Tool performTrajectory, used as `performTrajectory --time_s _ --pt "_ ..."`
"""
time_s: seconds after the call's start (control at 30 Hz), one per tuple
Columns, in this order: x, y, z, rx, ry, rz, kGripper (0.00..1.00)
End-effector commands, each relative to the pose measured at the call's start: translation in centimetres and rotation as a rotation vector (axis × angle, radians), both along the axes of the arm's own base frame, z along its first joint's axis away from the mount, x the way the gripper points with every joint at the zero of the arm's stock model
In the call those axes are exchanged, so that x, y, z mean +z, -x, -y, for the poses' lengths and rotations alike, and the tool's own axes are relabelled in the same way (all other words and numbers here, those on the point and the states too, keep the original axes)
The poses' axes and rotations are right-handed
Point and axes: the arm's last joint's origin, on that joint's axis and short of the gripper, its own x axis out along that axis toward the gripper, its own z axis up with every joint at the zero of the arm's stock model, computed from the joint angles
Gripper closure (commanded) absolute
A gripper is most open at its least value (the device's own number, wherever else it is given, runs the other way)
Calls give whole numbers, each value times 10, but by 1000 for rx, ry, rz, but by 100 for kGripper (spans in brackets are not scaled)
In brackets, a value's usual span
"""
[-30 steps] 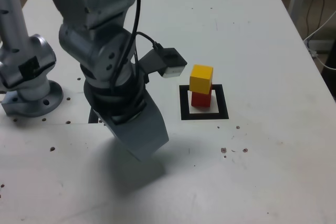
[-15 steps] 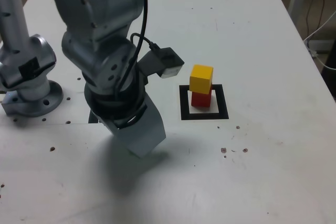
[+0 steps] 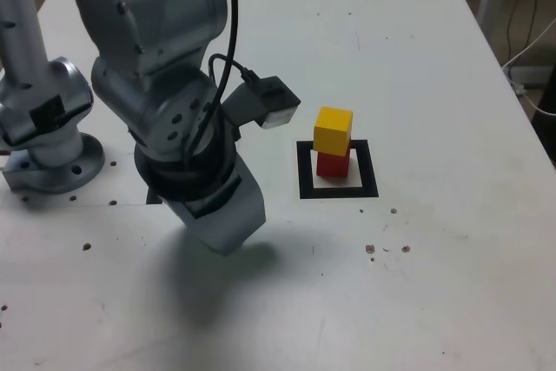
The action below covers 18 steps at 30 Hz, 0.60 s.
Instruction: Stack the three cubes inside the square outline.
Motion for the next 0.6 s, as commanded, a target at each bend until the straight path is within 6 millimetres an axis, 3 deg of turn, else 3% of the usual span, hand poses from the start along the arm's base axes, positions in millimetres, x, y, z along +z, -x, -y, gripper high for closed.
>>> performTrajectory --time_s 0.0,0.37,0.57 --pt "-1 0 0 1 -7 -2 72" --pt "2 2 -2 7 -16 -9 76" --pt "16 8 -7 23 -35 -22 76"
